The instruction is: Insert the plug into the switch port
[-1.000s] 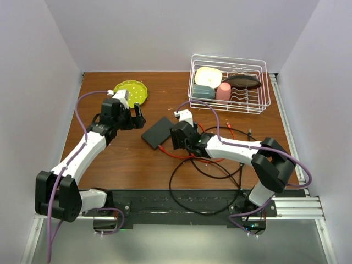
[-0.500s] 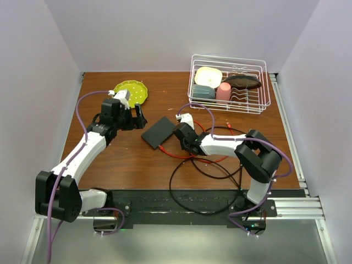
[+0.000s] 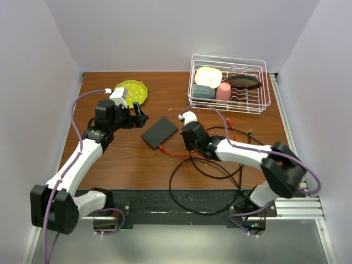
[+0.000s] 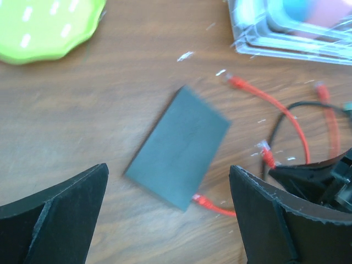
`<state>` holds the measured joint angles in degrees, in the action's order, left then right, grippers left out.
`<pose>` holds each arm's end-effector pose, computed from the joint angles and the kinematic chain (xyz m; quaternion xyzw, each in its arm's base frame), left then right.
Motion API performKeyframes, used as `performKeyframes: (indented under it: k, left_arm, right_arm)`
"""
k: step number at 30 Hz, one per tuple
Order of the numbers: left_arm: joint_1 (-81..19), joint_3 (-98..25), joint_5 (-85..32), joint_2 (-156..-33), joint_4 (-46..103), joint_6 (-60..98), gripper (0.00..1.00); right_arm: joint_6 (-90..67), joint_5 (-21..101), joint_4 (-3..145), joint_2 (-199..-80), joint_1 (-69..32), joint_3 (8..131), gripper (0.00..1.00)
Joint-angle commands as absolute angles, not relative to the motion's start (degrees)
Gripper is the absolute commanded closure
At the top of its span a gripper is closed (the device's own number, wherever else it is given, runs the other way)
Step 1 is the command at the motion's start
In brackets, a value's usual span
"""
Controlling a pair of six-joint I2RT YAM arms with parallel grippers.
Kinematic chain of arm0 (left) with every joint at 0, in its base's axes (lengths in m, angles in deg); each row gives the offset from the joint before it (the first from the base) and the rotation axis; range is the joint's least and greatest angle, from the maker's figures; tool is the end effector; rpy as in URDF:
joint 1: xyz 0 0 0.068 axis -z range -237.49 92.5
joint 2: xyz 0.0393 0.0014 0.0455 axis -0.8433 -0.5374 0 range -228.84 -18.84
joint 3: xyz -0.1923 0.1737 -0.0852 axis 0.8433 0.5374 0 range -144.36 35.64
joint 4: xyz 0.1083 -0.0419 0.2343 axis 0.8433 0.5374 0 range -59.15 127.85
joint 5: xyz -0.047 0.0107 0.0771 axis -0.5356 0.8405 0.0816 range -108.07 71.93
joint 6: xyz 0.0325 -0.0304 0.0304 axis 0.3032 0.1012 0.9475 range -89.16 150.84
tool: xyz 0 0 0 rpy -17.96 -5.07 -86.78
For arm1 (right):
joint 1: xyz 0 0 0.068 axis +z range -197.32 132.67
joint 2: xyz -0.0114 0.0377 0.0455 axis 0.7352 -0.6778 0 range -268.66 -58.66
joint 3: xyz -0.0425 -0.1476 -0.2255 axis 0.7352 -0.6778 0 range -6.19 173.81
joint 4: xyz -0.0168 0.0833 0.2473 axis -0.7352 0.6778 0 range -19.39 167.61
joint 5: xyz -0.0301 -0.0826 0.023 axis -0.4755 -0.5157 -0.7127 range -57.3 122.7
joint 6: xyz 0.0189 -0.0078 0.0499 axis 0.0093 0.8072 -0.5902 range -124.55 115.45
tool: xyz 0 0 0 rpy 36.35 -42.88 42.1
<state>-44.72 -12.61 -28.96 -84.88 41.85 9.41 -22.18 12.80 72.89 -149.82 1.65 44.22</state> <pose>0.2520 -0.0640 0.2845 -0.0164 0.8580 -0.2271 0.4603 0.2247 0.2401 0.1896 -0.1777 0.8884 0.0830 0.4151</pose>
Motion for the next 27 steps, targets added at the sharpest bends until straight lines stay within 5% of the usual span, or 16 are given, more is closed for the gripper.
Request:
performKeyframes:
  k: [1,12,20,27]
  left_arm:
    - [-44.84,-9.55,-38.18,-79.31,31.83,9.92,0.04]
    - [-44.84,-0.93,-59.45,-74.91,7.75,4.04,0.1]
    - [-44.58,1.27,-73.86,-80.0,-6.14,-3.6,0.23]
    - [-42.03,1.1,-78.09,-84.31,-11.78,-6.17,0.22]
  right_arm:
    - [-12.91,23.81,66.57,-137.87,1.45,41.98,1.0]
    - [-6.57,46.41,68.22,-123.79,1.45,39.69,1.0]
    - [-8.5,41.59,67.18,-118.87,1.45,37.14,1.0]
    - [-10.78,39.29,62.27,-118.95,1.37,35.91,1.0]
